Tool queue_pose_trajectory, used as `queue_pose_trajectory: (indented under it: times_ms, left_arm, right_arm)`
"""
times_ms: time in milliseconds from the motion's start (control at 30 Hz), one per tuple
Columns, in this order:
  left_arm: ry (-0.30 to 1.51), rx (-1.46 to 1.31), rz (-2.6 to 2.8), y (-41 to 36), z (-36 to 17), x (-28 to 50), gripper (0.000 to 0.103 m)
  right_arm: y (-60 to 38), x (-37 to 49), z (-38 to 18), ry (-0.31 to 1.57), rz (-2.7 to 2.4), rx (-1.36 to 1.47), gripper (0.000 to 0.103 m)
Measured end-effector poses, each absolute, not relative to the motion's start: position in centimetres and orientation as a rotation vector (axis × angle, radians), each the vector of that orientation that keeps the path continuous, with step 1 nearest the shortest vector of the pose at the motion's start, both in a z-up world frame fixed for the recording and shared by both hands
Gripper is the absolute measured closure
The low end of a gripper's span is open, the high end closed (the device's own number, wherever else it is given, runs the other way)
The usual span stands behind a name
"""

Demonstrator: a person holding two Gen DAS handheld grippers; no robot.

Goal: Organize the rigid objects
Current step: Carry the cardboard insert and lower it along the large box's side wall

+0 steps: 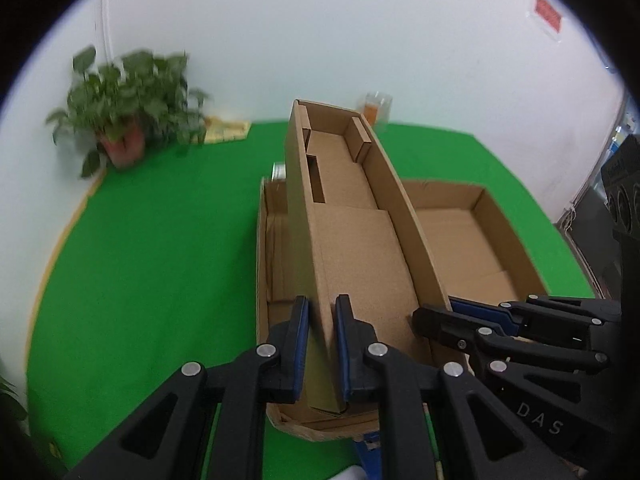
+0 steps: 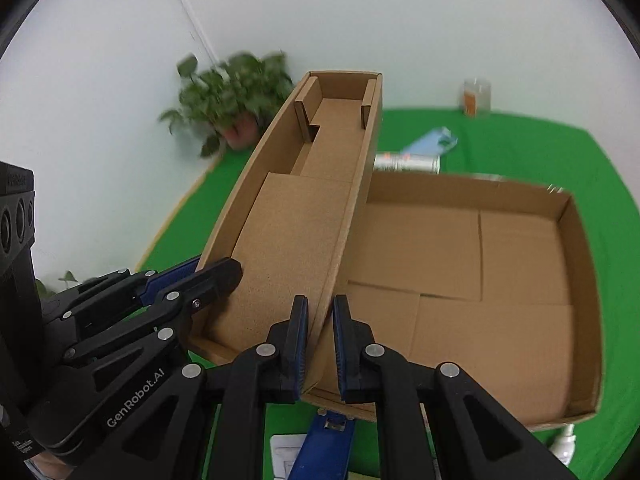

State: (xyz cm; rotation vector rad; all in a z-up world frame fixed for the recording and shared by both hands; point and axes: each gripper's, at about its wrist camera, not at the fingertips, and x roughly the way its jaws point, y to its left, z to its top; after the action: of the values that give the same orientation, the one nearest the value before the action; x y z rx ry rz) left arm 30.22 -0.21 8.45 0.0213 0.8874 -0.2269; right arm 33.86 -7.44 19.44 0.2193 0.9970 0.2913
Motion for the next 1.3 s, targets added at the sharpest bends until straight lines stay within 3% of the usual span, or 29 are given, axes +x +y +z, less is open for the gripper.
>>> queue_pose_trajectory:
  times_ms: [200, 367, 900, 1100, 1167, 1233, 1300]
  left_arm:
    - [1.038, 0.043, -0.166, 1.3, 1.5, 32.8, 0.092]
    - [1.069, 0.113, -0.088, 1.6, -0.6, 31.5, 0.096]
    - [1.107, 0.136, 0.054, 2.0, -0.3, 28.5, 0.097]
    - [1.022, 0.088, 0.060, 3.0, 1.6, 26.3, 0.093]
    - [0.984, 0.097, 0.058, 2.7, 2.8, 25.2, 0.077]
    - [0.959, 0.133, 0.086, 2.3, 3.6, 24.6, 0.024]
    - [0.933, 0.151, 0.146, 2.6, 3.7, 24.8, 0.021]
  right_arm:
    - [-5.6, 39.7, 8.0, 1.214, 0.296, 0.194, 0.092]
    - [-4.0, 41.2, 3.2, 1.309, 0.334, 0.172, 0.093]
    - [-1.4, 44.1, 0.3, 1.384, 0.457, 0.166, 0.088]
    - [-3.9, 43.9, 1.6, 1.360, 0.554, 0.224, 0.066]
    - [-6.7, 42.7, 4.2, 1.273, 0.531, 0.174, 0.049]
    - [-10.7, 41.3, 6.5, 1.188, 0.484, 0.137, 0.043]
    - [-15.8, 39.8, 8.4, 1.118, 0.435, 0.115, 0.042]
